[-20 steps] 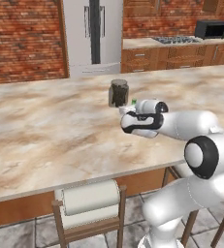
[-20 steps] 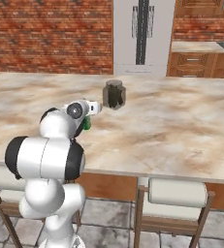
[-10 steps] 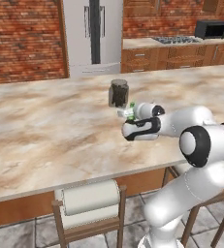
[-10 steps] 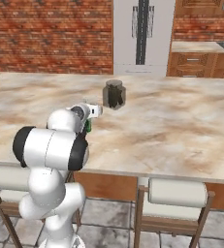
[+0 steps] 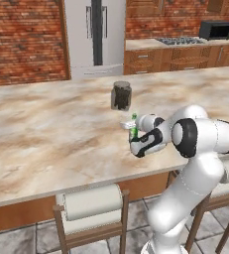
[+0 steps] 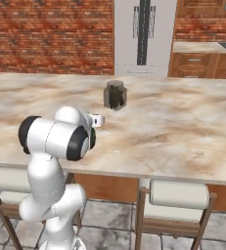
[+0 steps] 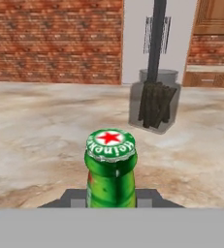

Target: Open the cabinet directly in front. Then move the beer and the cup to the dining counter with the jar on it.

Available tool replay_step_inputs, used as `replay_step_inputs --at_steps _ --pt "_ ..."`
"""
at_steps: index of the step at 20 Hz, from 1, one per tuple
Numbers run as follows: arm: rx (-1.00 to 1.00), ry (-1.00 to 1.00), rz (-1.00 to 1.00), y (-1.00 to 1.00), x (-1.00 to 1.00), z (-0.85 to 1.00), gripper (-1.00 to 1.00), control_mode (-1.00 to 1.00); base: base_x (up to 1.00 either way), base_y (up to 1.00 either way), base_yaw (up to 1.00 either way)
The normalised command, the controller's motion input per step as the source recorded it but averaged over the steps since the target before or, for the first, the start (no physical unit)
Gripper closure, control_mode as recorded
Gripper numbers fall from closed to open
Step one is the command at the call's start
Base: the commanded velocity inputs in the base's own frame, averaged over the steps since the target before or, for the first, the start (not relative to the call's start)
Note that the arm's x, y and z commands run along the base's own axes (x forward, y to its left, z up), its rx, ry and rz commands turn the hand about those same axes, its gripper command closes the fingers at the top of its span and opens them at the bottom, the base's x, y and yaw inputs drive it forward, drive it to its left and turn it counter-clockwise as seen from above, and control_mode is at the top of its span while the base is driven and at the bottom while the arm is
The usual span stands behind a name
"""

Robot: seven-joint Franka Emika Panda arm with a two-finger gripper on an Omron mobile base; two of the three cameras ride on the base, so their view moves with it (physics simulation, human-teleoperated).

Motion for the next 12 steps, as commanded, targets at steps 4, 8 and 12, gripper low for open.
replay_step_inputs --at_steps 4,8,12 --pt "0.0 0.0 0.0 0.0 0.06 -0.38 1.0 -1.0 0.0 0.0 0.0" --pt "0.0 0.0 0.0 0.0 0.04 -0.23 1.0 -1.0 0.0 0.0 0.0" --pt "0.0 0.0 0.0 0.0 0.13 -0.23 1.0 -1.0 0.0 0.0 0.0"
